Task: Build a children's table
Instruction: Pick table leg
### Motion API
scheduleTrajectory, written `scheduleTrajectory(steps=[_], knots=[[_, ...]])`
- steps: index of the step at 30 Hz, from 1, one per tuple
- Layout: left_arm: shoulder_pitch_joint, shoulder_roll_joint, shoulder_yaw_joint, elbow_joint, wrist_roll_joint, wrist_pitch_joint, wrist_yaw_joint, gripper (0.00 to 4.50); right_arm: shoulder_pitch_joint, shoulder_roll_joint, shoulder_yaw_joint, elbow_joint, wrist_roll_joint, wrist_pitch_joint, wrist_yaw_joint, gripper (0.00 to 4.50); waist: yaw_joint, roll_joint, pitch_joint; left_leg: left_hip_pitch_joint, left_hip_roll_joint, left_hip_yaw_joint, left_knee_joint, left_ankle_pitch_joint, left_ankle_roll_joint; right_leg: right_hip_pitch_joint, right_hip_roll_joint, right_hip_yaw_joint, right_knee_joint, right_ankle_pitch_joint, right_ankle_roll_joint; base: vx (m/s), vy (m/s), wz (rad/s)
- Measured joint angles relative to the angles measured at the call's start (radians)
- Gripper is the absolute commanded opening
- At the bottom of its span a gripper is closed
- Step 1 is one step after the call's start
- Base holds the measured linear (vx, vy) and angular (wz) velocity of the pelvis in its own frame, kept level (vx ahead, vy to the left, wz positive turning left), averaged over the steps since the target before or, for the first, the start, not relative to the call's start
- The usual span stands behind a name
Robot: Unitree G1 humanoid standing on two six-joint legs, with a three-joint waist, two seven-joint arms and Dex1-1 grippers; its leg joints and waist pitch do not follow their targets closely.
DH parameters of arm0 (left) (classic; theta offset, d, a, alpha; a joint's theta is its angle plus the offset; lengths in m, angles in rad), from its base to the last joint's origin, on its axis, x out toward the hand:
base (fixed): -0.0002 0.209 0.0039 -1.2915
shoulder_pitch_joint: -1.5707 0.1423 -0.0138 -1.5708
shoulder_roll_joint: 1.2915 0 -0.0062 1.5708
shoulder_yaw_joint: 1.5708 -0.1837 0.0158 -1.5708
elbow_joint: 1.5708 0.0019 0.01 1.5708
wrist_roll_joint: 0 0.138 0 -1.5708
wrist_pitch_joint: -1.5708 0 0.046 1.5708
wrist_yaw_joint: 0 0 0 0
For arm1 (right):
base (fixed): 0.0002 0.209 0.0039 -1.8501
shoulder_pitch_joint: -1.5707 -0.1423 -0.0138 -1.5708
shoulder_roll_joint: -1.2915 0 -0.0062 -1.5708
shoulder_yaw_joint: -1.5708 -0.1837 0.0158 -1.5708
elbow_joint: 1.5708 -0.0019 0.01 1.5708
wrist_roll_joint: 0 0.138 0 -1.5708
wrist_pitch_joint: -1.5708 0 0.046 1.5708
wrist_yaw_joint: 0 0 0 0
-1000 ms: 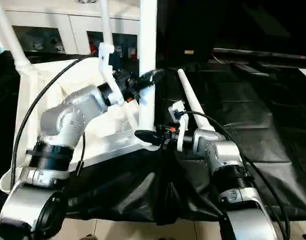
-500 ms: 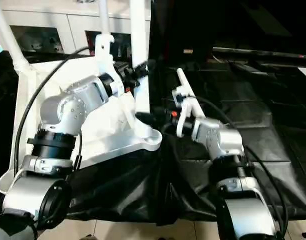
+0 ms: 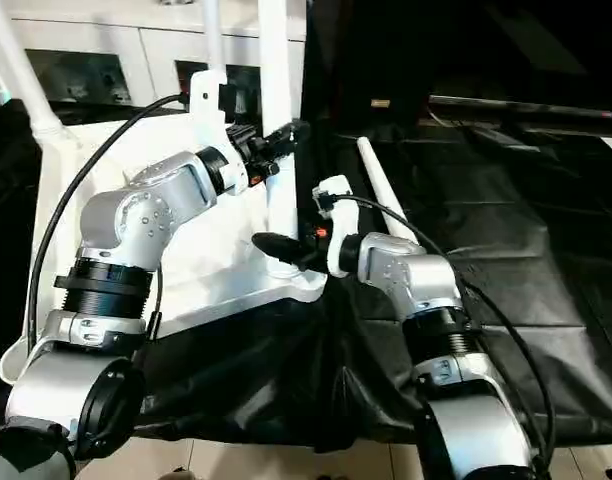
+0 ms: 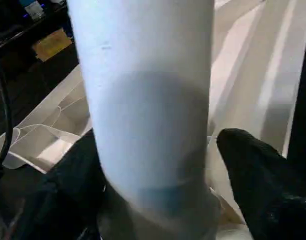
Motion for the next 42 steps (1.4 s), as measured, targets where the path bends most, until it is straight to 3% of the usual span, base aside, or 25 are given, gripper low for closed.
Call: scheduleTrajectory(steps=[9, 10, 15, 19, 24, 29, 42], knots=[[0.002, 0.013, -0.004, 0.0, -0.001, 0.0, -0.02, 1.84, 0.005, -0.028, 0.004, -0.049, 0.026, 0.005, 0.082, 2.62, 0.001, 0.0, 0.0, 0.0, 0.0, 0.0, 0.0, 0.0, 0.0, 0.0, 0.0, 0.0, 0.0, 0.0, 0.0, 0.0, 0.0, 0.0], [0.004, 0.021, -0.004, -0.006, -0.01, 0.007, -0.04, 2.4, 0.01, -0.034, 0.005, -0.064, 0.037, 0.009, 0.099, 2.45, 0.001, 0.0, 0.0, 0.0, 0.0, 0.0, 0.0, 0.0, 0.0, 0.0, 0.0, 0.0, 0.0, 0.0, 0.0, 0.0, 0.0, 0.0], [0.062, 0.07, -0.026, -0.109, -0.119, 0.087, -0.248, 2.71, 0.067, -0.088, 0.011, -0.158, 0.104, 0.068, 0.248, 2.07, 0.006, 0.0, 0.0, -0.001, 0.0, 0.001, -0.001, 0.0, 0.0, 0.0, 0.0, 0.0, 0.0, 0.0, 0.0, 0.0, 0.0, 0.0], [0.11, 0.121, -0.043, -0.191, -0.212, 0.124, -0.418, 2.93, 0.098, -0.142, 0.048, -0.242, 0.154, 0.103, 0.357, 1.94, 0.007, 0.0, 0.0, 0.001, 0.001, 0.001, -0.001, 0.0, 0.0, 0.0, 0.0, 0.001, 0.001, 0.0, 0.0, 0.0, 0.0, 0.0], [0.123, 0.16, -0.021, -0.201, -0.286, 0.182, -0.528, 2.93, 0.128, -0.192, 0.081, -0.313, 0.192, 0.158, 0.444, 1.91, 0.008, 0.0, 0.0, 0.005, 0.001, 0.002, 0.001, 0.001, 0.0, 0.001, 0.0, 0.001, 0.001, 0.0, 0.0, 0.0, 0.0, 0.0], [0.123, 0.185, -0.03, -0.201, -0.295, 0.193, -0.579, 2.93, 0.132, -0.21, 0.104, -0.338, 0.2, 0.179, 0.474, 1.91, 0.008, 0.0, 0.0, 0.006, 0.001, 0.002, 0.001, 0.001, 0.0, 0.002, 0.0, 0.001, 0.0, 0.0, 0.001, 0.0, 0.0, 0.0], [0.123, 0.174, -0.045, -0.181, -0.294, 0.192, -0.574, 1.92, 0.145, -0.236, 0.128, -0.356, 0.196, 0.178, 0.483, 1.91, 0.009, 0.0, 0.0, 0.005, 0.001, 0.002, 0.0, 0.0, -0.001, 0.002, 0.0, 0.001, 0.0, 0.0, 0.001, 0.0, 0.0, 0.0]])
